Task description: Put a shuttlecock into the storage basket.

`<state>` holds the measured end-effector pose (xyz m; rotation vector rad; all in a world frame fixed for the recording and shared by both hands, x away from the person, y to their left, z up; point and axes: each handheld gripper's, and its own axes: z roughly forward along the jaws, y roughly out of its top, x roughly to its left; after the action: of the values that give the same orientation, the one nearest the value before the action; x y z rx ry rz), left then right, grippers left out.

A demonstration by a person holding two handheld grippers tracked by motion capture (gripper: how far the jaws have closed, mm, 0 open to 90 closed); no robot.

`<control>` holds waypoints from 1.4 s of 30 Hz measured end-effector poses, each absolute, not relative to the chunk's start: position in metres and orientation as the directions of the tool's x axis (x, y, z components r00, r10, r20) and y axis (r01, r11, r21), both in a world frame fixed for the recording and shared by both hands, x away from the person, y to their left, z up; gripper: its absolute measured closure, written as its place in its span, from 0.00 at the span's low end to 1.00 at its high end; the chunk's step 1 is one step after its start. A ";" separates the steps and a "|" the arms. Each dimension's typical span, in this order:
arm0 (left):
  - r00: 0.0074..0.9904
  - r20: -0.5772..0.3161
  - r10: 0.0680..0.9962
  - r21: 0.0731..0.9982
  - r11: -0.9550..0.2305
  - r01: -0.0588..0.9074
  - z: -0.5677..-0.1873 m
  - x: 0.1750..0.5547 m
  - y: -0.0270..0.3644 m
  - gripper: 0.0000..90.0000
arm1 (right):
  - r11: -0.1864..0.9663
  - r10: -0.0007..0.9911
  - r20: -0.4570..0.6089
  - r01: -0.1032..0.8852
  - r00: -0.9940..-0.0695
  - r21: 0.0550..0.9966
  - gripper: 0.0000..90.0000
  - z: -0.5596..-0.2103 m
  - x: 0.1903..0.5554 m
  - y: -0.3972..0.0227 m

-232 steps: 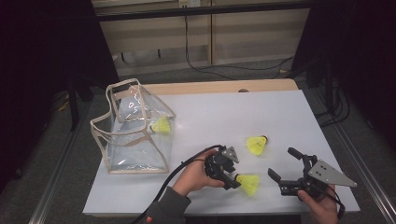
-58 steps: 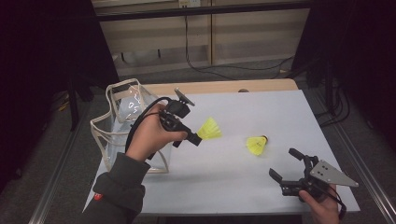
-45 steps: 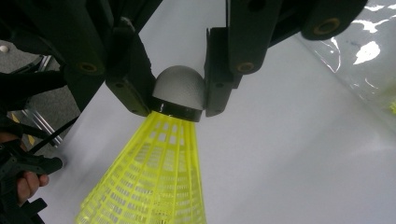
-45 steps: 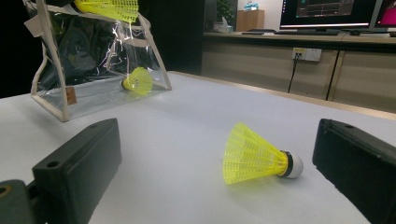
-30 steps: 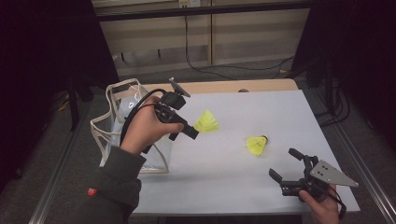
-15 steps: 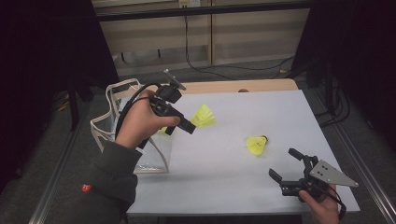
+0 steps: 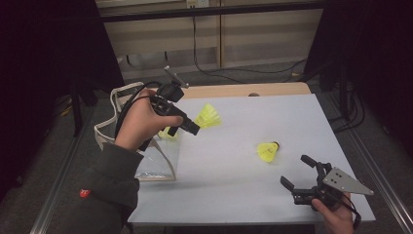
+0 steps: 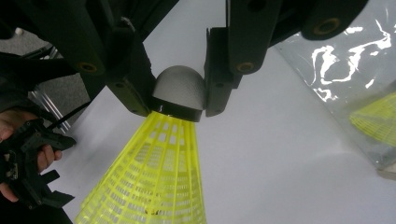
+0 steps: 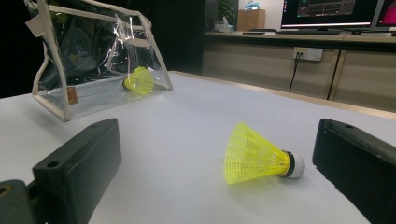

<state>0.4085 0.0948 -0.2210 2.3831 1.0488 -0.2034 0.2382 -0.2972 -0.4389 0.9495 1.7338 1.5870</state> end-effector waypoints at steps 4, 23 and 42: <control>0.684 -0.333 0.648 0.403 -0.558 0.725 -0.218 0.409 0.097 0.71 | 0.031 0.822 0.036 0.108 -0.569 0.994 0.01 -0.439 0.238 -0.297; 0.660 -0.334 0.673 0.410 -0.527 0.745 -0.202 0.410 0.110 0.71 | 0.031 0.821 0.034 0.104 -0.570 0.994 0.01 -0.438 0.238 -0.297; 0.624 -0.329 0.709 0.421 -0.481 0.769 -0.192 0.421 0.126 0.71 | 0.032 0.822 0.032 0.103 -0.569 0.994 0.01 -0.438 0.238 -0.297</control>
<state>0.4212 0.1260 -0.1925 2.3108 1.1575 -0.1482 0.2380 -0.2967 -0.4382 0.9404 1.7325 1.5886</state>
